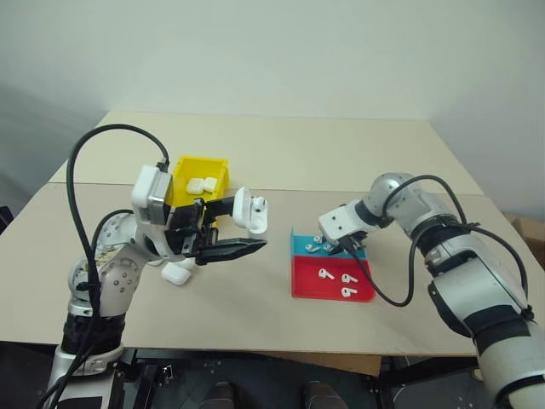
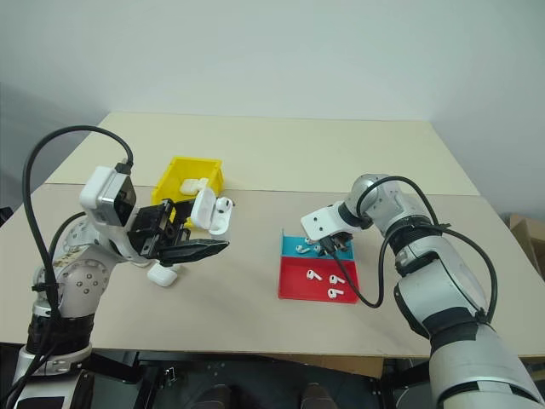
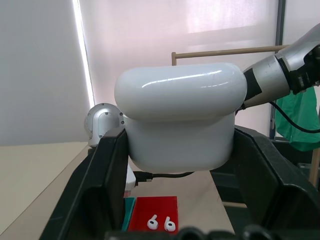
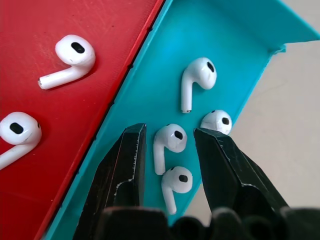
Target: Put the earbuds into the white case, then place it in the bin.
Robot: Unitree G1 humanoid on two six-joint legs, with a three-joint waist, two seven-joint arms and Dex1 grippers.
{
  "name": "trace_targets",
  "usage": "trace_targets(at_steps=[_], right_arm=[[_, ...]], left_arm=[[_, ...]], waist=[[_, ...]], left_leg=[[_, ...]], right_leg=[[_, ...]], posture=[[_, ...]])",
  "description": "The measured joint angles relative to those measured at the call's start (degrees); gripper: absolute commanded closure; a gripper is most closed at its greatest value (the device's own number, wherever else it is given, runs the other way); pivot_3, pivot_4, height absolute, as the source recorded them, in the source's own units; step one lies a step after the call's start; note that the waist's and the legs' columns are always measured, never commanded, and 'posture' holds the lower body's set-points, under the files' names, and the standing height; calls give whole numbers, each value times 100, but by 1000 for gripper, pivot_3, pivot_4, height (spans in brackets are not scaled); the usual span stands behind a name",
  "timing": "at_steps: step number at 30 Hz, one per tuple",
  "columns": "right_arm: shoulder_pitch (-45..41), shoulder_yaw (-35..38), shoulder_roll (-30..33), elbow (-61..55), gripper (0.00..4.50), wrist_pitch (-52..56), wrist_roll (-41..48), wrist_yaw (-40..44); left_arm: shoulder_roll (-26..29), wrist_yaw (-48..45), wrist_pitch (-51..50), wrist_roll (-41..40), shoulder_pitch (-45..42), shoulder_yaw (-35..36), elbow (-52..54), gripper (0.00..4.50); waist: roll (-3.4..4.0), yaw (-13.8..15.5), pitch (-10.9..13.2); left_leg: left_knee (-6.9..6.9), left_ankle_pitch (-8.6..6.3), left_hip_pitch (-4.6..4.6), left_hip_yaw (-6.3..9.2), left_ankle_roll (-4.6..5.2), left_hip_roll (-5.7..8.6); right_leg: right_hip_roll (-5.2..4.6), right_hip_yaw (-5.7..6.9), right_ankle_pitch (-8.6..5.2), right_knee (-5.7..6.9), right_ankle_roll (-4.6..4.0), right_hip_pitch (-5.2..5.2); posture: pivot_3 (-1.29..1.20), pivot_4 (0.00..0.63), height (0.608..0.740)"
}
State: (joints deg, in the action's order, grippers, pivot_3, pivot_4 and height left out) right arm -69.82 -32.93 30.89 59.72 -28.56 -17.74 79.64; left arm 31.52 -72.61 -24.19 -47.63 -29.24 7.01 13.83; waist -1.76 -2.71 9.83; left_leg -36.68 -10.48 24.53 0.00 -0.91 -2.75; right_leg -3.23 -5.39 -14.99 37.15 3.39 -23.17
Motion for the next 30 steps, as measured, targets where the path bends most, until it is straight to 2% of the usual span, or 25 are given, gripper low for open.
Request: trace_targets(at_steps=[11, 22, 26, 30], right_arm=[[-89, 29, -90, 292, 2603, -129, -361, -333], [-110, 65, -115, 378, 2603, -214, -403, -215], [-108, 70, -117, 381, 3482, -214, -406, -207], [-106, 75, -118, 380, 3482, -214, -410, -218]], left_arm=[[17, 77, 1, -84, 71, 0, 122, 1715], [46, 151, 5, -98, 73, 0, 128, 1715], [53, 160, 6, -98, 73, 0, 128, 1715], [70, 167, 6, -100, 75, 0, 144, 1715]], waist=[[0, -6, 0], [0, -6, 0], [1, -7, 0], [1, -7, 0]], left_leg=[[0, 0, -5, 0, -1, 0], [0, 0, -10, 0, -1, 0], [0, 0, -11, 0, -1, 0], [1, 0, -12, 0, -1, 0]], right_leg=[[0, -1, 0, 2, 0, 3], [0, -1, 0, 2, 0, 8], [0, -1, 0, 2, 0, 8], [0, -1, 0, 2, 0, 9]], posture=[[0, 150, 740], [0, 150, 740], [0, 150, 740], [0, 150, 740]])
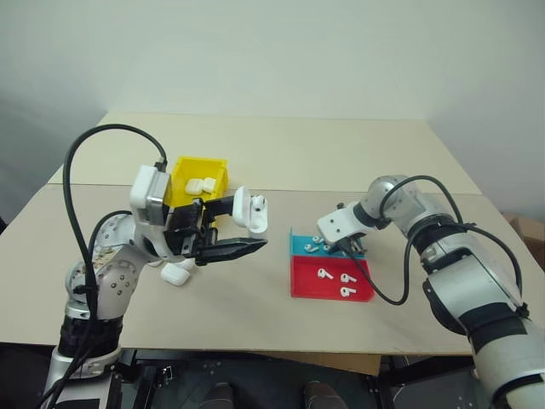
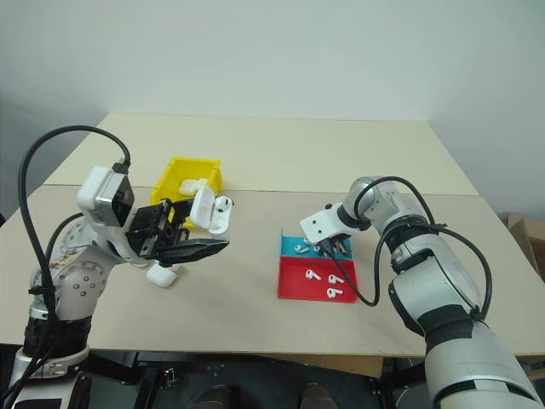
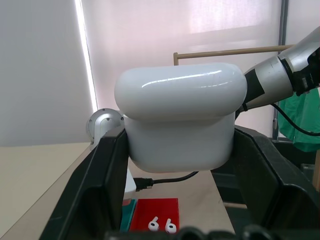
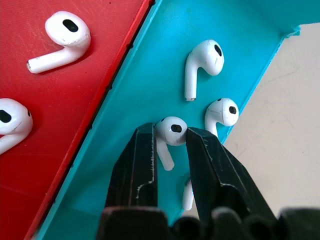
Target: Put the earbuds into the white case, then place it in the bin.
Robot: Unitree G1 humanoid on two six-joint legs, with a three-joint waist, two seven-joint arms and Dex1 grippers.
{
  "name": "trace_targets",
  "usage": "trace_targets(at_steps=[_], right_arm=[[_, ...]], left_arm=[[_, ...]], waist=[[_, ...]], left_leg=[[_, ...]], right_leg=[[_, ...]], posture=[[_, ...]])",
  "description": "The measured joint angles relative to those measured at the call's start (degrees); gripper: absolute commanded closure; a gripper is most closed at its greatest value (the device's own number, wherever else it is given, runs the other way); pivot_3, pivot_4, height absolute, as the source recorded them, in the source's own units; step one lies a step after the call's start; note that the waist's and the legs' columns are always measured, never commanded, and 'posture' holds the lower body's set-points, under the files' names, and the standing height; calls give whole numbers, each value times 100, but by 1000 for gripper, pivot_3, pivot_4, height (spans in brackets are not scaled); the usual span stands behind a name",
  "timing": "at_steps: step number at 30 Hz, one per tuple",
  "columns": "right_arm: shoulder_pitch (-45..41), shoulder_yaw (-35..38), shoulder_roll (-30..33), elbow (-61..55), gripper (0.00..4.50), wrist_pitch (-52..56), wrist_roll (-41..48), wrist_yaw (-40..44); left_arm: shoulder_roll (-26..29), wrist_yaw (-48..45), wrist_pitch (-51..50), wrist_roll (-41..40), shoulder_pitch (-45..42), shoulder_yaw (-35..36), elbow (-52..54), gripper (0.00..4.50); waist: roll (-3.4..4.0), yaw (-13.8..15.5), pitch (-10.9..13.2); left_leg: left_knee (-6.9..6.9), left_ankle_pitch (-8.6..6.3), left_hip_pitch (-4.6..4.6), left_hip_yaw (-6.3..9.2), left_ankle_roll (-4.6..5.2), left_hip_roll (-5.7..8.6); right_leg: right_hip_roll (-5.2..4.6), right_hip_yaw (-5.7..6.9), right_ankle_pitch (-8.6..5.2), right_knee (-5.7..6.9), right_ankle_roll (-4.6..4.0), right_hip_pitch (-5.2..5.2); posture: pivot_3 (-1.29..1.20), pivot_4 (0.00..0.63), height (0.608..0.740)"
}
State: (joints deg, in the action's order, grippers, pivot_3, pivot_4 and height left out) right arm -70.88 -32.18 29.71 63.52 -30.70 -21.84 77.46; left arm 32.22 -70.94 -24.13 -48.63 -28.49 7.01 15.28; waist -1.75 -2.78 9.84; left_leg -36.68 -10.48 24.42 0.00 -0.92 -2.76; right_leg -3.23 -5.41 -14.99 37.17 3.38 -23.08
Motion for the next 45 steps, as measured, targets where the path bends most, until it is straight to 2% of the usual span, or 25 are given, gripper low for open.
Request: trace_targets(at_steps=[8, 14, 20, 23, 28, 30, 32, 38, 41, 45], right_arm=[[84, 146, 8, -48, 3482, 23, 28, 30], [266, 555, 70, -310, 3482, 525, 420, 438], [329, 1588, 361, -1160, 3482, 2090, 1505, 868], [713, 2304, 575, -2270, 3482, 3509, 2255, 751], [1756, 3791, 637, -5048, 3482, 6505, 4180, -102], [2106, 4684, 312, -6318, 3482, 7769, 5394, -879], [2320, 5094, 57, -7097, 3482, 8420, 6135, -1487], [2825, 5416, -766, -8678, 3482, 9354, 8049, -3292], [2957, 5215, -965, -9136, 3482, 9372, 8464, -3961], [3106, 4790, -1001, -9325, 3482, 9293, 8603, -4370]], left_arm=[[-1, -8, 2, -9, 2, -1, 12, 1715], [-3, -108, 9, -8, -6, -25, -1, 1715], [-35, -212, 19, 0, -177, -55, -236, 1715], [-110, -256, 37, 25, -271, -102, -388, 1715], [-267, -342, 42, 39, -428, -187, -627, 1715], [-351, -410, 47, 127, -576, -242, -829, 1715], [-451, -445, 54, 176, -721, -308, -1024, 1715], [-721, -541, 207, 415, -1057, -465, -1492, 1715], [-790, -620, 270, 498, -1150, -477, -1640, 1715], [-849, -685, 281, 578, -1191, -493, -1714, 1715]], waist=[[0, 1, 0], [1, 7, 1], [3, 20, 2], [2, 43, 2], [3, 79, 2], [3, 73, 1], [3, 57, 1], [3, 23, 1], [3, 21, 1], [3, 26, 1]], left_leg=[[0, 0, 0, 0, 0, 0], [0, 0, 0, 0, 0, 0], [0, 0, 0, 0, 0, 0], [0, 0, 3, 1, 0, 0], [-1, -1, 15, 6, 1, 0], [-2, 0, 13, 8, 1, 1], [-2, 0, 10, 8, 1, 0], [-2, -1, 9, 7, 2, 0], [-2, -1, 16, 8, 2, 0], [-2, -1, 16, 8, 2, 0]], right_leg=[[0, 0, 0, 0, 0, 0], [0, 0, 0, 0, 0, 1], [0, 1, 0, 0, 0, 2], [0, 2, 0, 0, 0, 1], [-1, 5, 0, 1, 1, -5], [0, 6, 0, 2, 1, -2], [2, 5, 0, 3, 1, 0], [3, 2, 0, 3, 2, -1], [2, 3, -1, 1, 2, -5], [3, 4, 0, 1, 2, -5]], posture=[[0, 150, 740], [0, 150, 740], [0, 150, 740], [0, 150, 740], [0, 150, 740], [0, 150, 740], [0, 150, 740], [0, 150, 740], [0, 150, 740], [0, 150, 740]])
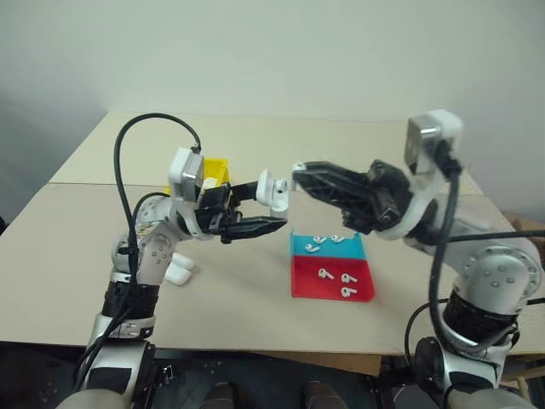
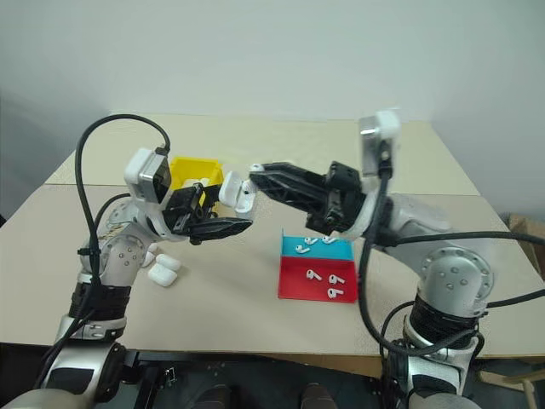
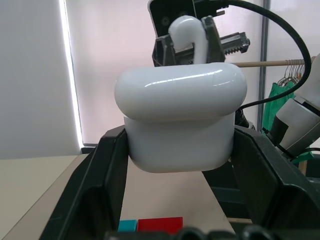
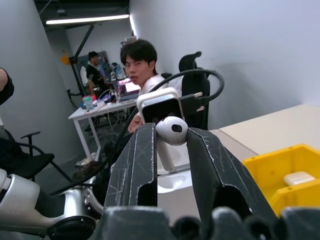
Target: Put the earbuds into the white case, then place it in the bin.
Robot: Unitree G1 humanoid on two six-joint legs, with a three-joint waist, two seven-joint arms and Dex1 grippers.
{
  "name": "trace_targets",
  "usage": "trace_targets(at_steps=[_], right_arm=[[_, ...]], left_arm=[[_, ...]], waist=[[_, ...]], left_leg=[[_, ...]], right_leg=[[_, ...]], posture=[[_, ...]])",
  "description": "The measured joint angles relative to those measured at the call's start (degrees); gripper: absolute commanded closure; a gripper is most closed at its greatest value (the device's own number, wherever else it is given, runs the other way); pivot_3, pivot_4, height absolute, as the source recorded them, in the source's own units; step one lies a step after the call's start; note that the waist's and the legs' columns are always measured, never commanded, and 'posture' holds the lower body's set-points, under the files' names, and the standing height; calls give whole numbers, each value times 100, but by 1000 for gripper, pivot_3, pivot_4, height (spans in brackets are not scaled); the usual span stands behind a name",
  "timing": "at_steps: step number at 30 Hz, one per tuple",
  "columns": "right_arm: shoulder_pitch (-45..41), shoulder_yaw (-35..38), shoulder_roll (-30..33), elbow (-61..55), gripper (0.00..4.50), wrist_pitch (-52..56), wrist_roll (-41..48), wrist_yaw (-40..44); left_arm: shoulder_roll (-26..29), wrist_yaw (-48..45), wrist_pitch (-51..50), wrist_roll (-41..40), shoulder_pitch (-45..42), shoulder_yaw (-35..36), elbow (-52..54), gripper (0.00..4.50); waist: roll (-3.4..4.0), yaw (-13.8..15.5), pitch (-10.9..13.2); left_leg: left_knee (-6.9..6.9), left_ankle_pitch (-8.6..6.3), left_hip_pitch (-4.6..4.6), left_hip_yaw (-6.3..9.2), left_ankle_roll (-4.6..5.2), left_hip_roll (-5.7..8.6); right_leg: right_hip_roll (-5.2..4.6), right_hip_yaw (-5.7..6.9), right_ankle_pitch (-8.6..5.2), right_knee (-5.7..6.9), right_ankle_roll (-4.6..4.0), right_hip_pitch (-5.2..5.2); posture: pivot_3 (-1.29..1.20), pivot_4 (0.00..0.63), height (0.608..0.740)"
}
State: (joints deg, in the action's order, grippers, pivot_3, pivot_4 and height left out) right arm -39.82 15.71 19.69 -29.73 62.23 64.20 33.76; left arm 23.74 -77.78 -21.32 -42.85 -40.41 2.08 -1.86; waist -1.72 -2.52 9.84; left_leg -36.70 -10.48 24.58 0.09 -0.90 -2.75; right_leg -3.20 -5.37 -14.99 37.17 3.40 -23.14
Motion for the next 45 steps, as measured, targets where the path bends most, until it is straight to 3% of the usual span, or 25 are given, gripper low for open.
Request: trace_targets(at_steps=[11, 14, 18, 27, 30, 33, 37, 45], right_arm=[[215, -608, 494, -116, 3482, -523, -124, -119], [237, -741, 644, -130, 2852, -701, -243, -41], [258, -874, 828, -152, 1551, -838, -300, 128], [419, -765, 1562, -213, 1551, -929, -84, 567], [436, -663, 1772, -221, 2083, -930, 123, 769], [194, -671, 2090, -68, 3076, -930, 14, 951], [-872, -981, 2579, 484, 4474, -1032, -712, 1171], [-2669, -2951, 2802, 1386, 4474, -1516, -2615, 2574]], left_arm=[[-4, -53, 4, 100, -2, 1, -24, 1715], [4, -46, 2, 121, 1, 3, -23, 1715], [48, -21, -2, 128, 29, 5, -23, 1715], [41, -30, 11, 124, 29, 6, -14, 1715], [5, -26, 50, 149, 29, 10, -28, 1715], [-90, 51, 197, 343, 28, -43, -151, 1715], [-251, 134, 398, 704, 26, -291, -371, 1715], [-584, 330, 752, 1201, -317, -508, -795, 1715]], waist=[[0, -3, 0], [0, -1, 0], [0, 4, 0], [-1, 12, 0], [-1, 14, 0], [0, 3, 0], [0, 4, 0], [3, 10, 2]], left_leg=[[0, 0, 2, 0, 0, 0], [0, 0, 2, 0, 0, 0], [0, 0, 3, 1, 0, -1], [0, -1, 5, 0, 1, 0], [0, 0, 5, 1, 1, 0], [-1, 0, 2, -1, 1, 0], [-1, 0, 1, 0, 1, -2], [0, -3, 14, -3, 5, -2]], right_leg=[[1, 0, 0, -3, 0, -1], [1, 0, -1, -4, 1, -1], [0, 1, -1, -4, 1, -1], [0, 1, -1, -7, 1, -1], [0, 1, 0, -7, 1, 0], [0, -2, 0, -6, 1, 0], [4, 0, 0, -7, 1, -3], [2, -1, 0, -11, 2, -15]], posture=[[0, 150, 740], [0, 150, 740], [0, 150, 740], [0, 150, 740], [0, 150, 740], [0, 150, 740], [0, 150, 740], [0, 150, 740]])
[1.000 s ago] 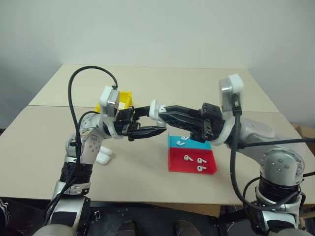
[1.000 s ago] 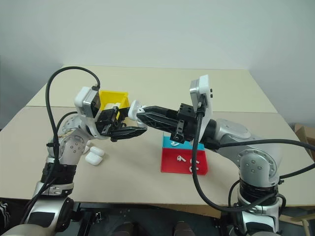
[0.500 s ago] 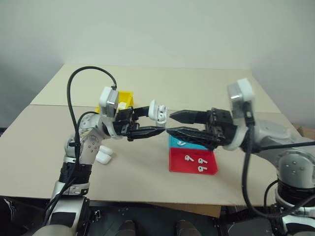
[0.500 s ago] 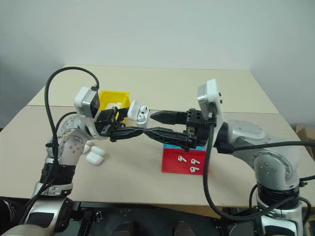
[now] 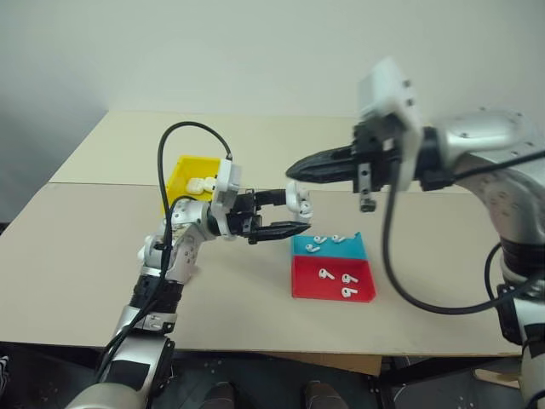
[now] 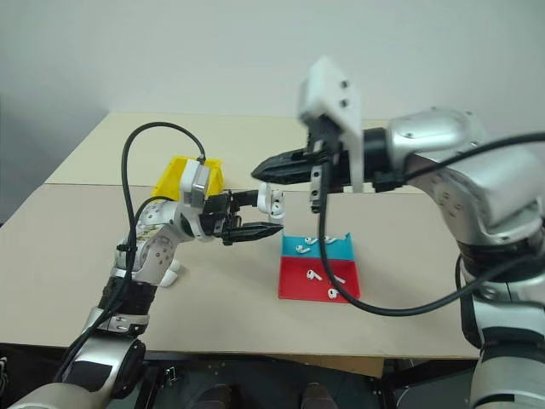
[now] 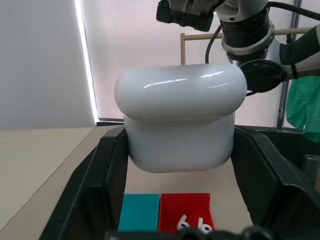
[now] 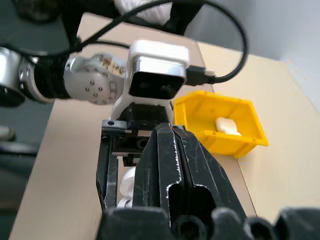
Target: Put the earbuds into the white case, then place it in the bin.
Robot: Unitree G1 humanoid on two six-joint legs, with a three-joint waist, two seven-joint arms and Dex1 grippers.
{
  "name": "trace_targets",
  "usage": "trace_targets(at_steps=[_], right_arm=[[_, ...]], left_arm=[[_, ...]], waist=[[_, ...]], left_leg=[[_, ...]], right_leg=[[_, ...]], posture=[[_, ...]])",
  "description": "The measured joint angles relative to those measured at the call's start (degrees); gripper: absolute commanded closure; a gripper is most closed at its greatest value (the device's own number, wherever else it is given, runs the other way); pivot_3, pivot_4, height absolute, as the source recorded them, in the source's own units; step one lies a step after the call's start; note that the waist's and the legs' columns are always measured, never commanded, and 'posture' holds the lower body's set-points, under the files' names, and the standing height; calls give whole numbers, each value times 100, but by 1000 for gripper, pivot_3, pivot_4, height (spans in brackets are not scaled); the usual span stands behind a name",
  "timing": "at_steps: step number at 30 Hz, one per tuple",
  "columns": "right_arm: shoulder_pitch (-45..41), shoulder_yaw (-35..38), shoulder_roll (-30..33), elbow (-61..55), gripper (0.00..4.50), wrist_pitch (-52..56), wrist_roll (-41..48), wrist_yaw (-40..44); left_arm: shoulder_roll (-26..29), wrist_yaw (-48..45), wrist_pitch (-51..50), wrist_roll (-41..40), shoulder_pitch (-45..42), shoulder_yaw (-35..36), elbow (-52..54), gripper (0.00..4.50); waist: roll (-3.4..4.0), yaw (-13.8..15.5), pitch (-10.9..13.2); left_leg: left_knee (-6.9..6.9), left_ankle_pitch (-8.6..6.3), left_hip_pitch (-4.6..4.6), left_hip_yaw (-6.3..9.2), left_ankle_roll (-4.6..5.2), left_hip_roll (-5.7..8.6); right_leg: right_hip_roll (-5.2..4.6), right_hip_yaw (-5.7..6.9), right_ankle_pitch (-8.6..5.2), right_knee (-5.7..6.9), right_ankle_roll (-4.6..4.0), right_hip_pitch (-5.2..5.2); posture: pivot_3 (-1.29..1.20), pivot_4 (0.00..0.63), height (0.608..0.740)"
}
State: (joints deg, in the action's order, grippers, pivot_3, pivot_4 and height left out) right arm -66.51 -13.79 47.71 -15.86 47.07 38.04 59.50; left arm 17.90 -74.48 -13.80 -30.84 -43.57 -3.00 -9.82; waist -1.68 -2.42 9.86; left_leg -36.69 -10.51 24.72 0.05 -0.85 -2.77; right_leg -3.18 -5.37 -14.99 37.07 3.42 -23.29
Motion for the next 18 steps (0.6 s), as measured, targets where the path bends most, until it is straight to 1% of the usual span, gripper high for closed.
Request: trace_targets(at_steps=[5, 8, 12, 15, 18], right_arm=[[-500, -828, -275, 435, 4474, -324, -932, 496], [-570, -1074, -302, 524, 4474, -795, -1474, 761], [-409, -1039, -143, 571, 4474, -1058, -1731, 1076], [-171, -783, 147, 529, 4474, -1111, -1737, 1329], [-17, -567, 151, 526, 4474, -1027, -1730, 1293]], left_arm=[[-31, 9, 91, 118, -36, -30, -129, 1715], [-30, 21, 91, 176, -29, -85, -131, 1715], [41, 122, 87, 174, 17, -46, -65, 1715], [91, 253, 75, 163, 252, -14, 31, 1715], [167, 411, 75, 162, 332, 90, 106, 1715]], waist=[[0, -4, 0], [0, 4, 0], [0, 42, 0], [2, 43, 1], [2, 20, 1]], left_leg=[[-3, 0, 1, 0, 0, 1], [-3, 0, 4, 1, 0, 1], [-4, 0, 6, 2, 0, 2], [-4, 0, 5, 3, 0, 4], [-5, 0, 3, 3, 0, 3]], right_leg=[[-1, -1, 0, 6, 0, -3], [-2, 1, 0, 4, 0, -3], [-4, 4, 0, 2, 1, -1], [-6, 4, 0, 3, 0, -2], [-5, 2, 1, 7, 0, -2]], posture=[[0, 150, 740], [0, 150, 740], [0, 150, 740], [0, 150, 740], [0, 150, 740]])
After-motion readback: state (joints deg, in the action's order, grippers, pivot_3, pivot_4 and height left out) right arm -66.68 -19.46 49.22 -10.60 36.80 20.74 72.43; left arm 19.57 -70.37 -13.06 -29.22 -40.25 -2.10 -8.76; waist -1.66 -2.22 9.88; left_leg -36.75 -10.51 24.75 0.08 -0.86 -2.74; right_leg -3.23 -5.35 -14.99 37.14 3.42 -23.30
